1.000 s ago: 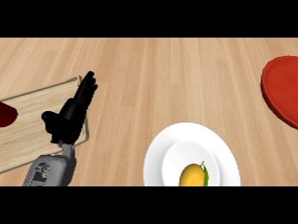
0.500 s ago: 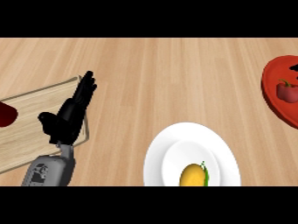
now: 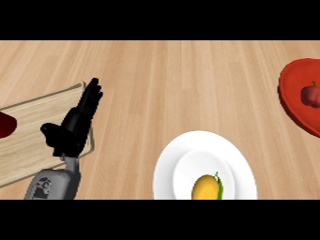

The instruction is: Pick the bell pepper from the plate and place it in the bowl

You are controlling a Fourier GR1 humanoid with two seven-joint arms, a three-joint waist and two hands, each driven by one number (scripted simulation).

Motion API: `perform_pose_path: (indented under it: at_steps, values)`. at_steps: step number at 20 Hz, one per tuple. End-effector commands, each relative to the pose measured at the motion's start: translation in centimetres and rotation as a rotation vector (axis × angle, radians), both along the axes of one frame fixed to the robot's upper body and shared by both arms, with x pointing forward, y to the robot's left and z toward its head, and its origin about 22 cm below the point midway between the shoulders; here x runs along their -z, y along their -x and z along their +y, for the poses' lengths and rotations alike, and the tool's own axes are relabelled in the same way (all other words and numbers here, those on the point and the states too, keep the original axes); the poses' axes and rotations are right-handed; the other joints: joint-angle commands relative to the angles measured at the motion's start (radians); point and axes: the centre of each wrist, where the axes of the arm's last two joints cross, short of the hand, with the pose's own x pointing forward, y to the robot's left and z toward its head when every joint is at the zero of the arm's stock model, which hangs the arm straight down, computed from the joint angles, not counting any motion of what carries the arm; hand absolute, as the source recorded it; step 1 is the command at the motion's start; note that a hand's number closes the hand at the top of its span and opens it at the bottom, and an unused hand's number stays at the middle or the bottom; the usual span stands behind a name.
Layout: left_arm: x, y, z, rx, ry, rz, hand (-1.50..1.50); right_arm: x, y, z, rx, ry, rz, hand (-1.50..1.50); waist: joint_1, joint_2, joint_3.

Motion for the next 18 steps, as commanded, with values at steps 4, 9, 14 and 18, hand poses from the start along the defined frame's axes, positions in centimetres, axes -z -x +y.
perform_pose_path:
  at_steps: [4,9,14,18]
  values:
    - [-0.3,-0.4,0.2,0.0,-0.017,-0.009,0.0,-2.0,1.3,-3.1,-0.137,-0.241,0.134,-1.5,0.0,0.006,0.001]
    - [-0.8,-0.4,-0.2,0.013,-0.01,-0.004,0.0,-2.6,2.4,-4.6,-0.128,-0.317,0.192,-1.5,0.003,0.009,0.004]
    - [-0.1,-0.2,0.0,0.006,0.0,-0.006,0.0,-2.5,2.7,-4.7,-0.166,-0.338,0.231,-1.5,0.0,0.014,0.006]
    - [-0.1,-0.2,-0.7,0.003,0.019,-0.009,0.0,-2.8,2.8,-4.6,-0.195,-0.349,0.245,-1.5,-0.004,0.015,0.008]
